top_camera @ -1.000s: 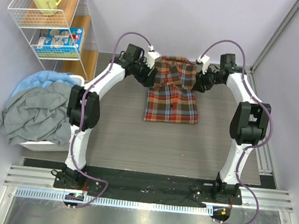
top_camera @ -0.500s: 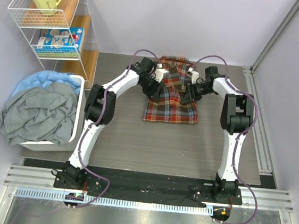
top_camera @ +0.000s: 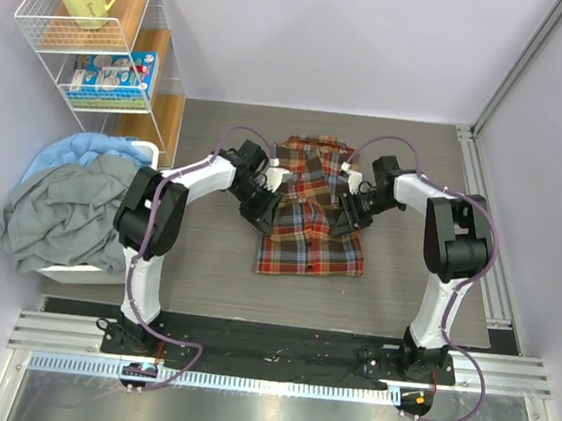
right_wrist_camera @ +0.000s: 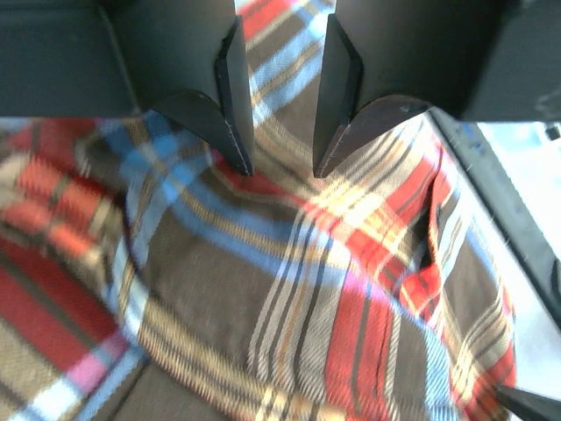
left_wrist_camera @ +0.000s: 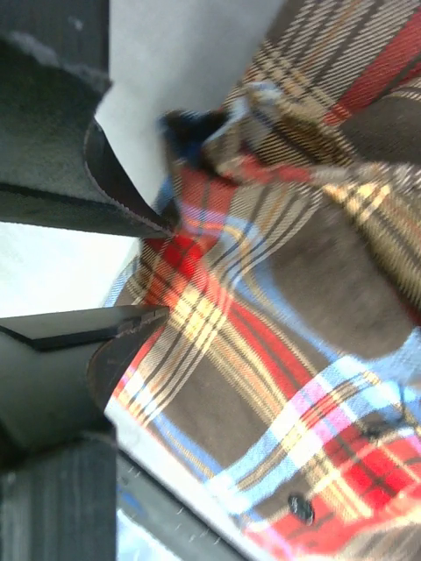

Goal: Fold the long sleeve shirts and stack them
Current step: Fold the shirt

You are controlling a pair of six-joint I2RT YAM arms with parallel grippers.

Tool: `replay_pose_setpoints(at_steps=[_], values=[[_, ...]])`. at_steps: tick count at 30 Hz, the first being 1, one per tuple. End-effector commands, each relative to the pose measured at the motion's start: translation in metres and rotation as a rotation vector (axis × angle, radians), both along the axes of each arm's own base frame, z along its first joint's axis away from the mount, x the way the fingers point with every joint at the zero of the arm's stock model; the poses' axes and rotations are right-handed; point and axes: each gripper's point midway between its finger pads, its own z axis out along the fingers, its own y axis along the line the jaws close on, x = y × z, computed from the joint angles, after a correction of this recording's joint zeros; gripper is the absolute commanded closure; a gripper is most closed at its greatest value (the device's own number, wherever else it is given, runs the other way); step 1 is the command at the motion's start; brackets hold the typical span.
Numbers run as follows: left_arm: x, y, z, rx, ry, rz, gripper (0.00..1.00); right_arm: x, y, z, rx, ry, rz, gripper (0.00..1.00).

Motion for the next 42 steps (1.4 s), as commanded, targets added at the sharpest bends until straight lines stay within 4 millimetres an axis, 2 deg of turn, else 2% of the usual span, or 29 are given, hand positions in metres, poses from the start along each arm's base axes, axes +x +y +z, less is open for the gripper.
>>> replay_pose_setpoints(at_steps=[1,5,7,9,10,11,13,14,15,16,20,21,23,24,25,27,28,29,30,31,32,33,34,35,36,37,38,39,42], values=[[-0.006,-0.012,0.05,-0.15,-0.059,0.005,0.61,0.008,-0.012,0.038,-0.008,-0.098,-0.05,0.6],[0.0,-0.025,0.068,-0.231,-0.084,0.005,0.58,0.025,-0.01,0.067,0.053,-0.121,-0.099,0.6],[0.003,-0.03,0.063,-0.236,-0.037,0.033,0.56,0.024,0.001,0.079,0.121,-0.094,-0.106,0.6],[0.011,-0.034,0.06,-0.242,-0.033,0.048,0.55,0.017,0.011,0.081,0.166,-0.053,-0.094,0.6],[0.015,-0.034,0.057,-0.241,-0.023,0.07,0.55,0.012,0.014,0.078,0.172,-0.028,-0.092,0.61],[0.019,-0.034,0.044,-0.226,-0.002,0.084,0.55,0.01,0.016,0.073,0.176,-0.002,-0.097,0.61],[0.036,-0.032,0.038,-0.218,-0.013,0.12,0.57,0.008,0.015,0.052,0.155,0.044,-0.109,0.62],[0.042,-0.029,0.027,-0.201,0.006,0.147,0.58,0.009,0.012,0.042,0.135,0.037,-0.1,0.64],[0.049,-0.028,0.022,-0.195,-0.001,0.165,0.59,0.016,0.007,0.034,0.107,0.022,-0.105,0.64],[0.061,-0.024,0.022,-0.196,-0.015,0.188,0.59,0.021,0.001,0.013,0.066,0.046,-0.12,0.64],[0.086,-0.019,0.012,-0.196,-0.039,0.223,0.61,0.062,-0.013,-0.015,0.001,0.009,-0.154,0.65],[0.09,-0.018,0.008,-0.191,-0.045,0.223,0.61,0.08,-0.013,-0.005,0.009,-0.028,-0.166,0.65],[0.103,-0.016,0.011,-0.181,-0.072,0.226,0.62,0.094,-0.012,-0.001,0.021,-0.042,-0.176,0.65],[0.106,-0.014,0.01,-0.174,-0.081,0.22,0.61,0.101,-0.009,0.012,0.04,-0.057,-0.175,0.65],[0.109,-0.011,0.015,-0.178,-0.092,0.217,0.57,0.102,-0.007,0.02,0.057,-0.062,-0.172,0.63],[0.11,-0.013,0.035,-0.218,-0.137,0.175,0.5,0.097,-0.003,0.052,0.106,-0.088,-0.169,0.59],[0.107,-0.015,0.059,-0.251,-0.175,0.161,0.44,0.094,-0.003,0.064,0.122,-0.093,-0.176,0.54],[0.096,-0.016,0.069,-0.286,-0.173,0.145,0.39,0.088,-0.003,0.097,0.172,-0.139,-0.172,0.5],[0.083,-0.021,0.081,-0.331,-0.156,0.121,0.34,0.075,-0.003,0.102,0.184,-0.124,-0.174,0.46],[0.071,-0.023,0.112,-0.374,-0.182,0.123,0.27,0.065,-0.001,0.111,0.203,-0.117,-0.176,0.36],[0.061,-0.027,0.122,-0.408,-0.191,0.11,0.24,0.053,0.0,0.121,0.223,-0.124,-0.169,0.3],[0.031,-0.032,0.112,-0.43,-0.108,0.088,0.22,0.03,0.004,0.129,0.261,-0.113,-0.162,0.24],[0.014,-0.036,0.132,-0.464,-0.097,0.097,0.16,0.017,0.007,0.134,0.288,-0.083,-0.176,0.2],[0.005,-0.043,0.134,-0.496,-0.09,0.093,0.15,0.004,0.01,0.134,0.306,-0.059,-0.173,0.16],[-0.024,-0.052,0.123,-0.507,-0.023,0.072,0.14,-0.021,0.017,0.132,0.333,-0.03,-0.142,0.14],[-0.041,-0.059,0.125,-0.531,0.063,0.102,0.12,-0.034,0.023,0.13,0.346,0.0,-0.131,0.14],[-0.051,-0.066,0.133,-0.565,0.059,0.092,0.12,-0.046,0.028,0.127,0.355,0.03,-0.126,0.13],[-0.066,-0.077,0.125,-0.589,0.065,0.067,0.12,-0.062,0.037,0.114,0.352,0.053,-0.099,0.12],[-0.072,-0.096,0.126,-0.66,0.103,0.094,0.12,-0.074,0.046,0.102,0.383,0.116,-0.123,0.12]])
